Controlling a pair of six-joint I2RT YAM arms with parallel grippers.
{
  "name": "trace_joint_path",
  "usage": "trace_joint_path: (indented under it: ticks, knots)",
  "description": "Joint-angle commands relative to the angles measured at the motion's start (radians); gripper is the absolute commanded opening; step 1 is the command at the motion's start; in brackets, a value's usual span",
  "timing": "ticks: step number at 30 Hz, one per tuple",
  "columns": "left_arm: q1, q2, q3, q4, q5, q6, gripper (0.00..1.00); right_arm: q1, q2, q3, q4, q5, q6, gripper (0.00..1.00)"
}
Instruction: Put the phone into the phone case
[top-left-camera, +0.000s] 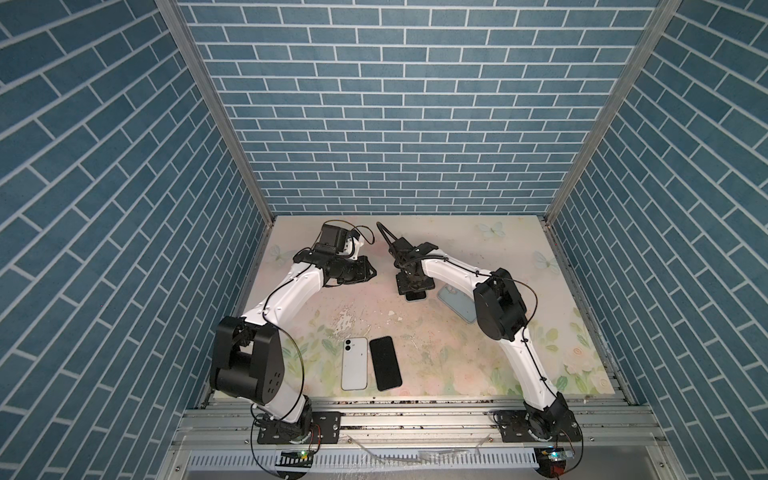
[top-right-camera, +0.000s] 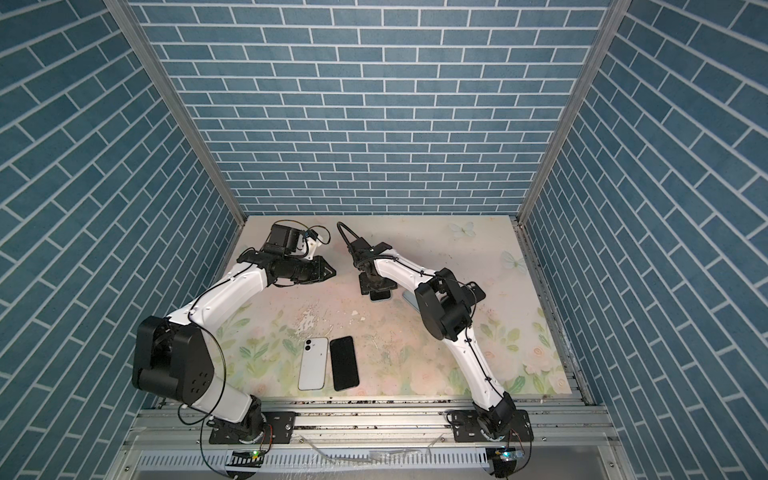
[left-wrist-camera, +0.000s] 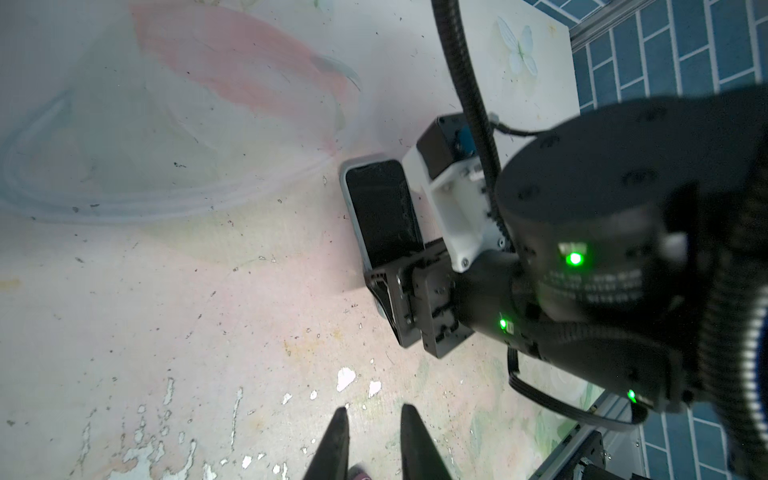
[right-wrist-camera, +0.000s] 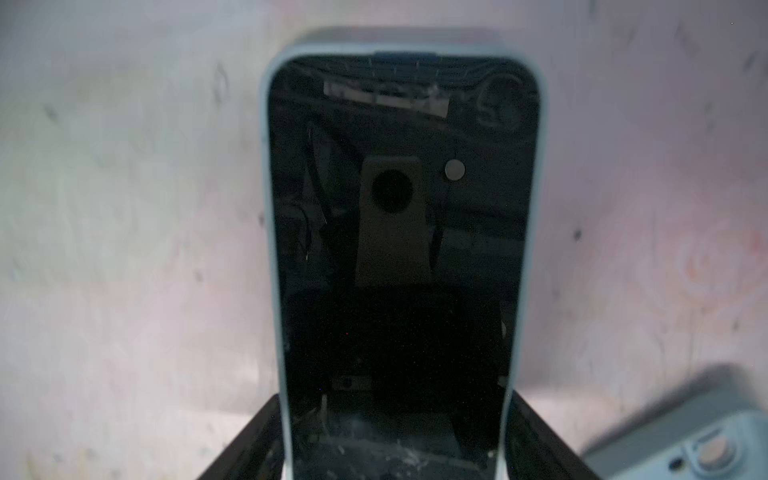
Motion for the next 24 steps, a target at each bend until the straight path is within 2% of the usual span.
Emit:
trace_joint_path:
  ticks: [1,5,11,13,17,18,21,24]
  knots:
    - [0.024,0.001,0.009,-0.018,-0.013,0.021,0.25,-0.049,0.107,0.155,-0.155,0.101,0.05,0.72]
    - [0.052,0.013,0.003,-0.007,0.005,0.012,0.25,-0.108,0.17,0.267,-0.164,0.065,0.041,0.72]
    - [0.084,0.05,0.001,0.023,0.049,-0.016,0.25,-0.167,0.155,0.254,-0.131,0.072,0.018,0.75]
    - [0.092,0.069,0.003,0.036,0.069,-0.028,0.24,-0.181,0.149,0.245,-0.116,0.045,-0.005,0.78]
    - [0.102,0.093,0.003,0.047,0.091,-0.038,0.24,-0.185,0.131,0.243,-0.101,-0.005,-0.127,0.9]
    - [0.102,0.095,0.004,0.047,0.09,-0.037,0.25,-0.186,0.116,0.234,-0.101,-0.005,-0.155,0.98]
    - [0.104,0.099,0.013,0.036,0.081,-0.026,0.24,-0.187,0.033,0.144,-0.069,0.003,-0.212,0.98]
    - [0.105,0.098,0.019,0.021,0.063,-0.012,0.24,-0.188,-0.121,-0.046,0.027,-0.031,-0.236,0.96]
